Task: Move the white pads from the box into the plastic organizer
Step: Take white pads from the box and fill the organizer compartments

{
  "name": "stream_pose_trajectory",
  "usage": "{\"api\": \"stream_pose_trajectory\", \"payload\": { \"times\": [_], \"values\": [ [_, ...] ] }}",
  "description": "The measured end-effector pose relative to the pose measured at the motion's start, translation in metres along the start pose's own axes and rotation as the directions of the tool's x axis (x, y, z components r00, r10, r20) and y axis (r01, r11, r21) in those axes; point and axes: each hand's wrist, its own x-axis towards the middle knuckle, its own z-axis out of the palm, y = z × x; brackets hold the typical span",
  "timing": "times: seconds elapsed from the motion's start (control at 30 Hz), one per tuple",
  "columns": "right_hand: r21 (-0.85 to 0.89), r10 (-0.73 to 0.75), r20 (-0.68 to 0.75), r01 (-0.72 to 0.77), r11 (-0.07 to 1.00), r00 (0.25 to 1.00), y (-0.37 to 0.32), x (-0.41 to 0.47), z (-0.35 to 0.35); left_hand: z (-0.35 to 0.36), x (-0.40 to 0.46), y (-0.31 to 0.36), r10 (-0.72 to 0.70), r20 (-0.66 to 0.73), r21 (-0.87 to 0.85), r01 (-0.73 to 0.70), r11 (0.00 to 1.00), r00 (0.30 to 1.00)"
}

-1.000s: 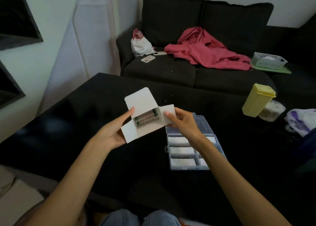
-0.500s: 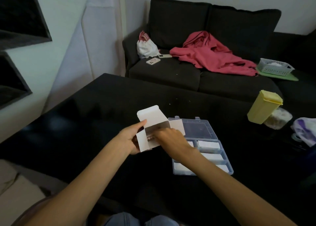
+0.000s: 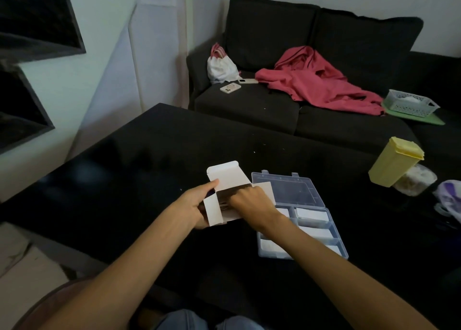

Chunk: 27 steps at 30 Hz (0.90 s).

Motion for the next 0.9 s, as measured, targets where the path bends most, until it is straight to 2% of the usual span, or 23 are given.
{"api": "stream_pose_trajectory", "payload": {
  "times": [0.1,0.2,0.3,0.37,0.43,0.5,0.6,0.73,0.8,0.83,0.9],
  "values": [
    [0.011,-0.063,-0.04,0.063,0.998,0.997,0.003,-0.007,0.002,-0.003,-0.003,0.001,-0.007,0.017,0.01,0.006,1.0,1.0],
    [0.04,-0.096,-0.153,0.103,0.994,0.984,0.003,-0.02,0.003,-0.011,0.001,0.006,0.005,0.019,0.04,-0.006,0.999,1.0],
    [0.051,-0.098,-0.176,0.108,0.993,0.98,0.002,-0.028,0.007,-0.015,0.003,0.006,0.008,0.002,0.161,-0.008,0.987,1.0],
    [0.031,-0.109,-0.132,0.114,0.993,0.985,0.001,-0.024,0.007,-0.014,0.003,0.002,0.03,-0.024,0.291,-0.021,0.956,0.999],
    [0.03,-0.098,-0.066,0.1,0.995,0.993,0.001,-0.019,0.008,-0.015,0.004,-0.002,0.119,-0.094,0.487,-0.058,0.871,0.988],
    [0.066,-0.072,-0.057,0.076,0.995,0.996,0.003,-0.016,0.01,-0.018,0.004,0.0,0.24,-0.12,0.594,-0.124,0.795,0.963],
    [0.12,-0.022,-0.082,0.032,0.992,0.996,0.006,-0.011,0.012,-0.018,-0.003,0.003,0.36,0.062,0.657,-0.31,0.687,0.931],
    [0.18,0.024,-0.076,-0.01,0.984,0.997,0.005,-0.004,0.009,-0.021,-0.007,-0.019,0.429,0.335,0.756,-0.511,0.409,0.839],
    [0.178,0.016,-0.066,-0.004,0.984,0.998,0.006,-0.002,0.011,-0.026,0.003,-0.027,0.517,0.37,0.774,-0.564,0.287,0.772],
    [0.165,0.018,-0.056,-0.009,0.986,0.998,0.007,-0.003,0.011,-0.027,0.007,-0.027,0.561,0.363,0.776,-0.574,0.26,0.744],
    [0.163,0.023,-0.055,-0.014,0.987,0.998,0.009,-0.008,0.012,-0.028,0.01,-0.024,0.61,0.314,0.78,-0.564,0.271,0.727]
  ]
}}
